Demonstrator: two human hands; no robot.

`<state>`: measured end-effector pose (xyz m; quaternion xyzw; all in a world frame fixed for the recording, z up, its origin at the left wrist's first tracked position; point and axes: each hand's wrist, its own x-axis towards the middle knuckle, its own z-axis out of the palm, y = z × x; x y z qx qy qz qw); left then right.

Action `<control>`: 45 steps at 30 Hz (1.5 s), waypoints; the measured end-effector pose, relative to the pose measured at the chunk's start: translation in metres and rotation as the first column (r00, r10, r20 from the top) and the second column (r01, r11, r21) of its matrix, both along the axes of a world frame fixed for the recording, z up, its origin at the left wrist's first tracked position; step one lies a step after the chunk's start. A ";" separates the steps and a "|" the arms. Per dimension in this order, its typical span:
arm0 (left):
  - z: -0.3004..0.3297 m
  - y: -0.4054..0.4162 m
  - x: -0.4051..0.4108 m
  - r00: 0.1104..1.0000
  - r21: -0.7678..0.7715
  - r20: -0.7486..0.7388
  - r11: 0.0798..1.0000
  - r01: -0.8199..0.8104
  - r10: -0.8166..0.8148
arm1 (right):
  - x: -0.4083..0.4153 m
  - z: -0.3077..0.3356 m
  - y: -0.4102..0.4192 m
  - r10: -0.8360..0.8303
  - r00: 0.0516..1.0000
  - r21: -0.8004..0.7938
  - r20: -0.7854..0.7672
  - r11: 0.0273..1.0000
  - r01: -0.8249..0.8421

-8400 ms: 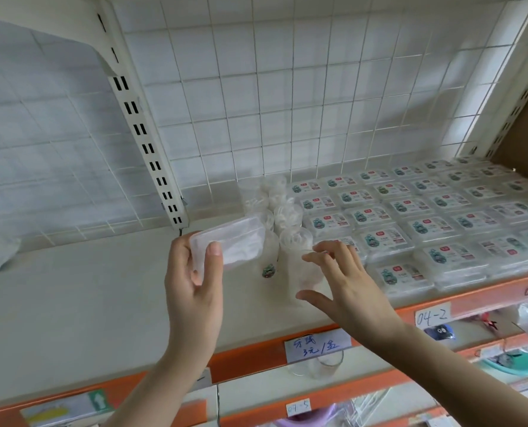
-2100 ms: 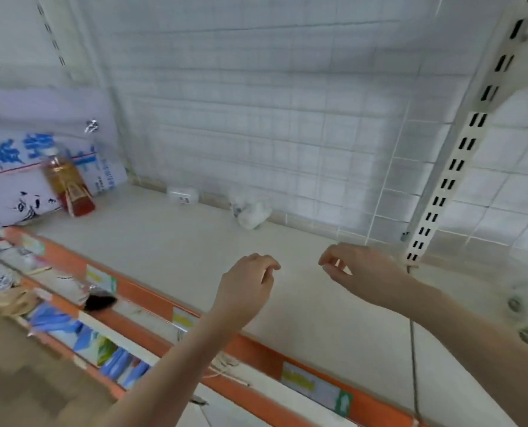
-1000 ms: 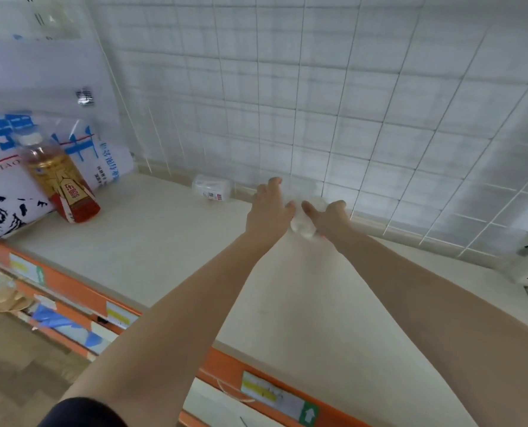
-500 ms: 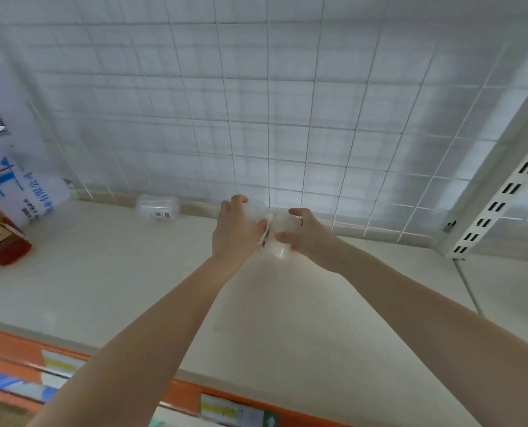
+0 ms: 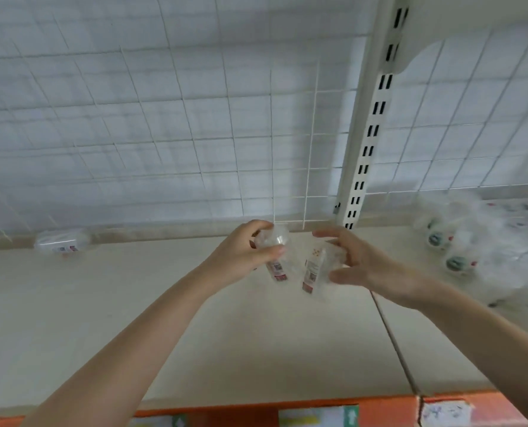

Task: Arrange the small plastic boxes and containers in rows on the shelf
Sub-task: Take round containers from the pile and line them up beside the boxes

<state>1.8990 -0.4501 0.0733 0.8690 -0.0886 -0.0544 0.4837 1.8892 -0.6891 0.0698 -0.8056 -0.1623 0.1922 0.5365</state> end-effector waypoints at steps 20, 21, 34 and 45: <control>-0.021 -0.233 -0.070 0.918 0.190 0.292 0.957 0.219 -0.268 | -0.123 -0.011 -0.195 -0.092 0.860 -0.288 0.503 0.920 0.267; -0.022 -0.238 -0.072 0.917 0.190 0.305 0.960 0.206 -0.257 | -0.122 -0.011 -0.201 -0.069 0.852 -0.302 0.519 0.918 0.258; -0.032 -0.264 -0.084 0.950 0.264 0.298 0.965 0.012 -0.094 | -0.087 -0.003 -0.246 0.336 0.662 -0.549 0.670 0.824 0.137; -0.034 -0.281 -0.097 0.948 0.316 0.312 0.948 -0.038 -0.066 | -0.085 0.002 -0.254 0.397 0.651 -0.622 0.647 0.769 0.148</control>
